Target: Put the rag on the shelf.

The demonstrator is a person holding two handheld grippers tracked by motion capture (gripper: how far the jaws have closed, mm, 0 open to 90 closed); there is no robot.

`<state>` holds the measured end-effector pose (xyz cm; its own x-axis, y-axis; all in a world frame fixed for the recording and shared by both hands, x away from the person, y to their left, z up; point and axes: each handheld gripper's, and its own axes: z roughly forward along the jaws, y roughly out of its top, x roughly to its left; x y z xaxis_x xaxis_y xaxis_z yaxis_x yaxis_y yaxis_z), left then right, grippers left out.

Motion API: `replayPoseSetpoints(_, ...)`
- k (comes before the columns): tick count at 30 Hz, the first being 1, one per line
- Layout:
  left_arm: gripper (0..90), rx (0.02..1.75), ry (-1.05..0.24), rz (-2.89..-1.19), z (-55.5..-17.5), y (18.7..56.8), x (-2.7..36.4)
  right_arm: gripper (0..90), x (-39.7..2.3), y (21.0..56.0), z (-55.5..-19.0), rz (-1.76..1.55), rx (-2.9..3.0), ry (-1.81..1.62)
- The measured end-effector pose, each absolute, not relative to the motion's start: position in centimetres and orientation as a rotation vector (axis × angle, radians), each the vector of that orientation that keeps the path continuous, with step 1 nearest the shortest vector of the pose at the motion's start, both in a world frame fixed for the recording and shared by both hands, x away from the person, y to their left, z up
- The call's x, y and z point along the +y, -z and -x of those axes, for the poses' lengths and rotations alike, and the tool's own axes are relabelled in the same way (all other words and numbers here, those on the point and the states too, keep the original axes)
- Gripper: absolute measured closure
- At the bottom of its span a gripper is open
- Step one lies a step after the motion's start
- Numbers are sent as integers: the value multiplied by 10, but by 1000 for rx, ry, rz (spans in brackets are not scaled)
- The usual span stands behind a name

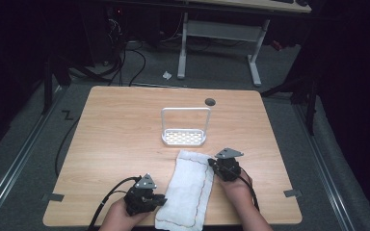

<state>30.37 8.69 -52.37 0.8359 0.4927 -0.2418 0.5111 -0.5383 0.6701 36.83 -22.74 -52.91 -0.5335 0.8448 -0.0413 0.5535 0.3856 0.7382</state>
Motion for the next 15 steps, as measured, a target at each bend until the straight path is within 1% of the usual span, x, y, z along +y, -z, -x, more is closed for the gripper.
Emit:
replayPoseSetpoints(1, 796, 751, -24, -2182, -311, 519, 88, 900, -229, 526, -366, -1214, 2230, -974)
replayPoseSetpoints(2, 796, 751, -24, -2182, -311, 519, 88, 900, -229, 526, -366, -1214, 2230, -974)
replayPoseSetpoints(3, 794, 767, -72, -2141, -322, 515, 85, 900, -235, 520, -360, -1213, 2205, -1026)
replayPoseSetpoints(7, 795, 744, -96, -2153, -336, 516, 71, 900, -244, 519, -346, -1241, 2213, -1040)
replayPoseSetpoints(8, 794, 732, -91, -2159, -344, 519, 61, 900, -245, 521, -342, -1250, 2229, -1044)
replayPoseSetpoints(10, 799, 727, -76, -2160, -346, 521, 58, 900, -246, 522, -339, -1260, 2241, -1055)
replayPoseSetpoints(11, 817, 715, -62, -2168, -346, 522, 55, 900, -247, 524, -334, -1273, 2252, -1094)
replayPoseSetpoints(13, 825, 693, -56, -2210, -344, 527, 51, 900, -246, 524, -331, -1275, 2262, -1099)
replayPoseSetpoints(15, 829, 689, -52, -2210, -340, 529, 51, 900, -240, 526, -330, -1245, 2287, -1068)
